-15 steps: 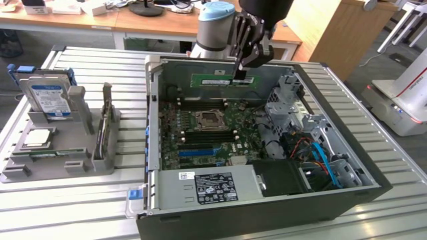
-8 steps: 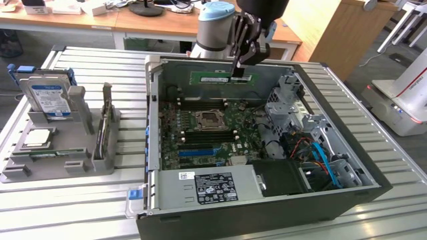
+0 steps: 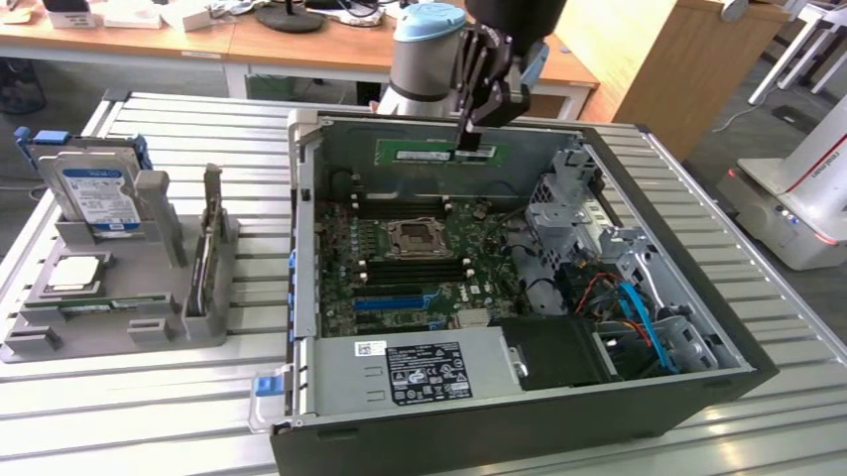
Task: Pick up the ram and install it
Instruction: 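Pick up the ram and move it above insertion slot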
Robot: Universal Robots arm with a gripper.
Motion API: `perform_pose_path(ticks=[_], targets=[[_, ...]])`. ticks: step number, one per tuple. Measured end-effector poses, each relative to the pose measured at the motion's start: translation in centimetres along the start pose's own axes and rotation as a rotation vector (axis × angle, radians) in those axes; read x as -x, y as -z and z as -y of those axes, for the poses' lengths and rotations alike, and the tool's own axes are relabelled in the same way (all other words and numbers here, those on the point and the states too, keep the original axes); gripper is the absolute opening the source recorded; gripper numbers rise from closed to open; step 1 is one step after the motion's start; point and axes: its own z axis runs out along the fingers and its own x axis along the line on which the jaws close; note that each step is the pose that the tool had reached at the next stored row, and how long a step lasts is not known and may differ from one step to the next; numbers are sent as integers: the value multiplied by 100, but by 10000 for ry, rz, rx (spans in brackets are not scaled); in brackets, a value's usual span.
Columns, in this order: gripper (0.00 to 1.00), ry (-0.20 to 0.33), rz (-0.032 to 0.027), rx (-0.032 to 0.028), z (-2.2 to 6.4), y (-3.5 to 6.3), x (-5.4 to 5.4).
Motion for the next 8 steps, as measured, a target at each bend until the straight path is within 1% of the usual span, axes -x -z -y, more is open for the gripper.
perform_pose_path(ticks=[8], targets=[[12, -1, -3, 1, 1, -16, 16]])
